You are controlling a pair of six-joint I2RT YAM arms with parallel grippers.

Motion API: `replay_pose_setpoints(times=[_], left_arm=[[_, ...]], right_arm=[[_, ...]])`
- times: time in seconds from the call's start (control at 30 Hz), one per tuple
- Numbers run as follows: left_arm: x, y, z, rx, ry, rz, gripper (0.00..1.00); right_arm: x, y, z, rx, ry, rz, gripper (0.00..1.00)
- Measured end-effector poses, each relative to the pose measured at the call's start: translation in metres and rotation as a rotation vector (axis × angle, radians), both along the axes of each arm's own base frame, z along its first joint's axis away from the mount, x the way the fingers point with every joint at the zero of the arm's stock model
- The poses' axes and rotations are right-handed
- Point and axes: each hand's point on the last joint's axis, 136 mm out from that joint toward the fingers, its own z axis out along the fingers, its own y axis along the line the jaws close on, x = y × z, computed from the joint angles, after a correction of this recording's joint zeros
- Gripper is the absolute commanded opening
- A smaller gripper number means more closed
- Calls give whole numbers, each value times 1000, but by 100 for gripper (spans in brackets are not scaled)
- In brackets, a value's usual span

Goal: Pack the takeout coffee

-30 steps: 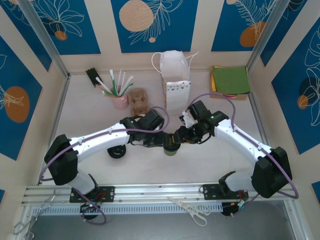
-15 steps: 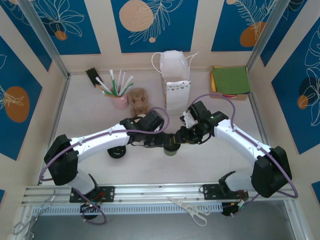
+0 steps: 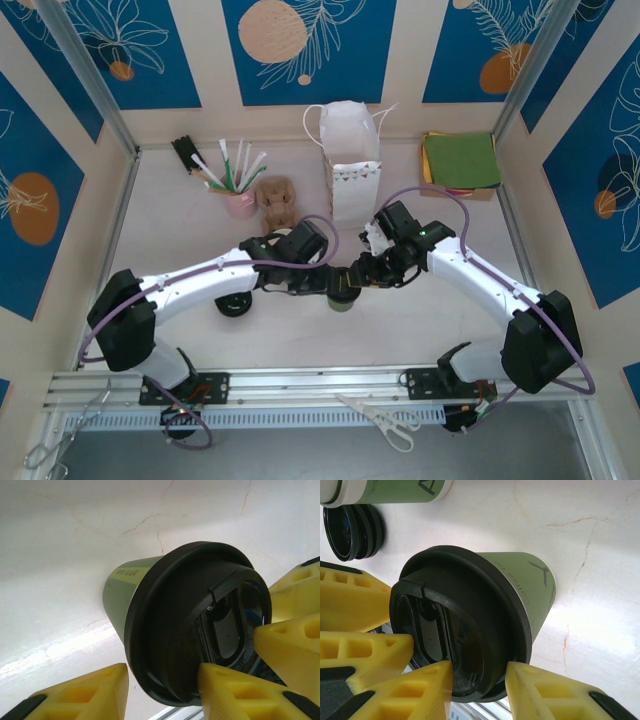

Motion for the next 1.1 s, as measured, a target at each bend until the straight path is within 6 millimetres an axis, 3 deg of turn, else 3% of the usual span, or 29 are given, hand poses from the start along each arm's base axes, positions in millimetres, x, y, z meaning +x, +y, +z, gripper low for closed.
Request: replay_pose_setpoints(times=[0.23,0.47,0.9,1.1], left_arm=[[1,2,2,40,3,-6,45],[8,-1,4,57,-5,-9,45],[11,1,4,83,-8,-21,45],[18,1,18,87,-43,-29,45]], right_arm=[[2,1,4,14,5,-3,36],[20,1,17,36,-22,-25,36],[28,4,13,25,-13,-22,36],[28,2,13,17,-18,-24,36]])
